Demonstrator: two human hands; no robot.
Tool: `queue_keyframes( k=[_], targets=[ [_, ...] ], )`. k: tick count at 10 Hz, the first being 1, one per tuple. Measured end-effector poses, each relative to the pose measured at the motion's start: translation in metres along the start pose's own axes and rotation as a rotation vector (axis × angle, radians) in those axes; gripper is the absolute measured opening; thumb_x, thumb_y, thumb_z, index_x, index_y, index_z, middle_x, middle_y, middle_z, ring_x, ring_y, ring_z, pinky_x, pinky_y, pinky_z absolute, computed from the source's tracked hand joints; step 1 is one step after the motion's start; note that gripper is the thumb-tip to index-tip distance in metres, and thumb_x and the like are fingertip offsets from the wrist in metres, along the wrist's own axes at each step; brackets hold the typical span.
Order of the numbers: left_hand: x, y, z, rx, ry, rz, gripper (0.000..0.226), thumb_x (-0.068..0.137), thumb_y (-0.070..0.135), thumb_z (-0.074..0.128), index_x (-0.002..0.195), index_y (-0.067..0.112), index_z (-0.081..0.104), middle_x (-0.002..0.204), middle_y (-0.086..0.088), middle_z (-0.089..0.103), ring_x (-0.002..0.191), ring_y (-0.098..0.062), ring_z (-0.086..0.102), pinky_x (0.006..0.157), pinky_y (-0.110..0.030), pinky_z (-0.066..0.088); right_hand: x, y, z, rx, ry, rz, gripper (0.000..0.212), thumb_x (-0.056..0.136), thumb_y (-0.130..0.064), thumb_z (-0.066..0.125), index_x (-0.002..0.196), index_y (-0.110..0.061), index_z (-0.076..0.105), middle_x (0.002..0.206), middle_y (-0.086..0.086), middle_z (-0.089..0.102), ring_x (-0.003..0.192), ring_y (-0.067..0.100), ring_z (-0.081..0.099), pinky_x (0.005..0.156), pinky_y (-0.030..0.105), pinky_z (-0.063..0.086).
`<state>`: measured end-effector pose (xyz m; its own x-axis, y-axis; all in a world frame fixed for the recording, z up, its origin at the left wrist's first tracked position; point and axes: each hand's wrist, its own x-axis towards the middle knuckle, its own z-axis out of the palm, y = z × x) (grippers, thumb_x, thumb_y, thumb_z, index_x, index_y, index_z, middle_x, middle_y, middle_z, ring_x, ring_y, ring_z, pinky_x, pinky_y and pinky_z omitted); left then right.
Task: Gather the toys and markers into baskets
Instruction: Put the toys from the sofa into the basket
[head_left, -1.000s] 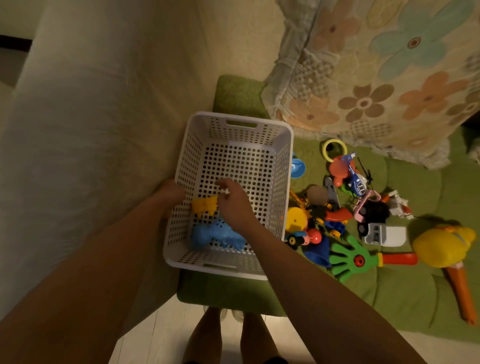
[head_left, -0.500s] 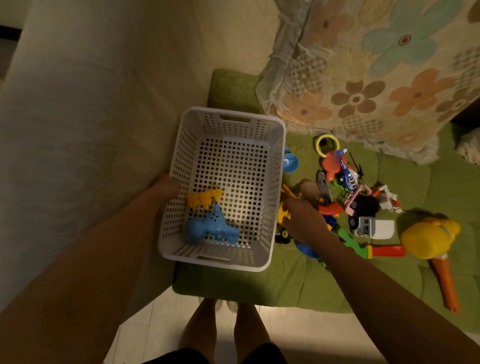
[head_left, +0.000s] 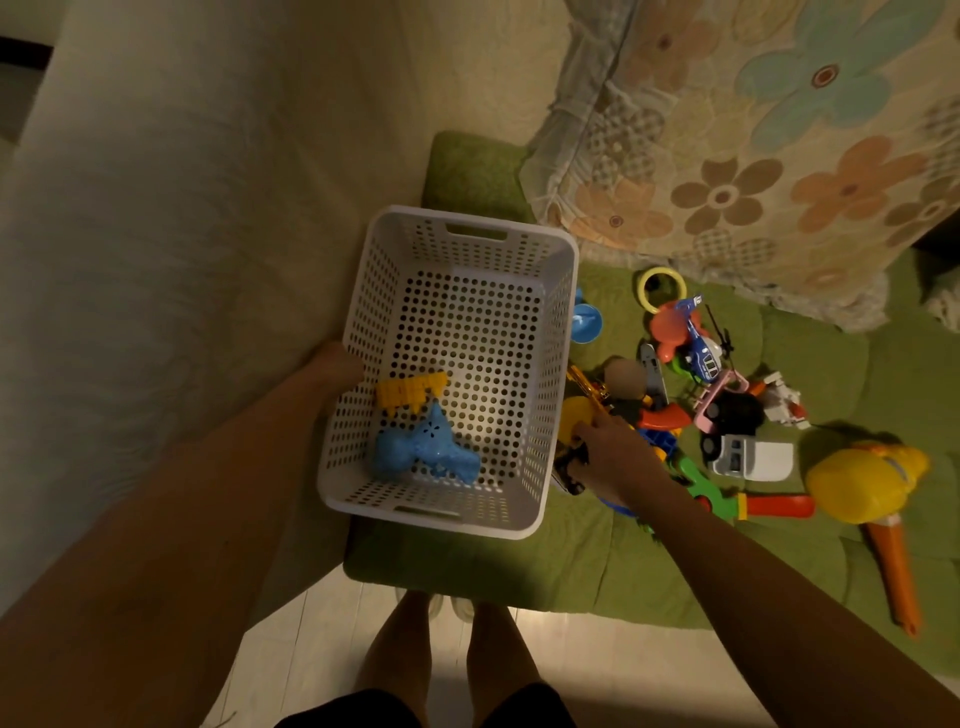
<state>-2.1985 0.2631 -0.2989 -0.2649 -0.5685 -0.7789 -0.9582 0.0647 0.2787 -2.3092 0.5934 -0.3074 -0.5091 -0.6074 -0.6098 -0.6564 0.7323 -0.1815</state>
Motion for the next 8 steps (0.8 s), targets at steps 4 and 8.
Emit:
queue_keyframes(
  k=[4,8],
  targets=[
    [0.005,-0.005,0.003,-0.008,-0.016,-0.021,0.031,0.097,0.003,0.042,0.126,-0.005,0.049,0.132,-0.022,0.052,0.122,-0.036,0.051,0.096,-0.036,0.043,0.021,-0.002,-0.122,0.808,0.852,0.229,0.021,0.089,-0.029,0.049,0.091,-0.008,0.046,0.093,0.015,0.05,0.084,0.03,0.048,0.074,0.048,0.044],
    [0.004,-0.009,0.002,-0.19,-0.049,-0.023,0.024,0.096,0.0,0.04,0.113,0.0,0.055,0.119,-0.02,0.059,0.1,-0.033,0.059,0.093,-0.044,0.05,0.05,-0.094,-0.086,0.306,0.166,-0.247,0.048,0.087,-0.012,0.061,0.131,-0.011,0.044,0.126,0.012,0.05,0.114,0.027,0.047,0.092,0.039,0.044]
  ],
)
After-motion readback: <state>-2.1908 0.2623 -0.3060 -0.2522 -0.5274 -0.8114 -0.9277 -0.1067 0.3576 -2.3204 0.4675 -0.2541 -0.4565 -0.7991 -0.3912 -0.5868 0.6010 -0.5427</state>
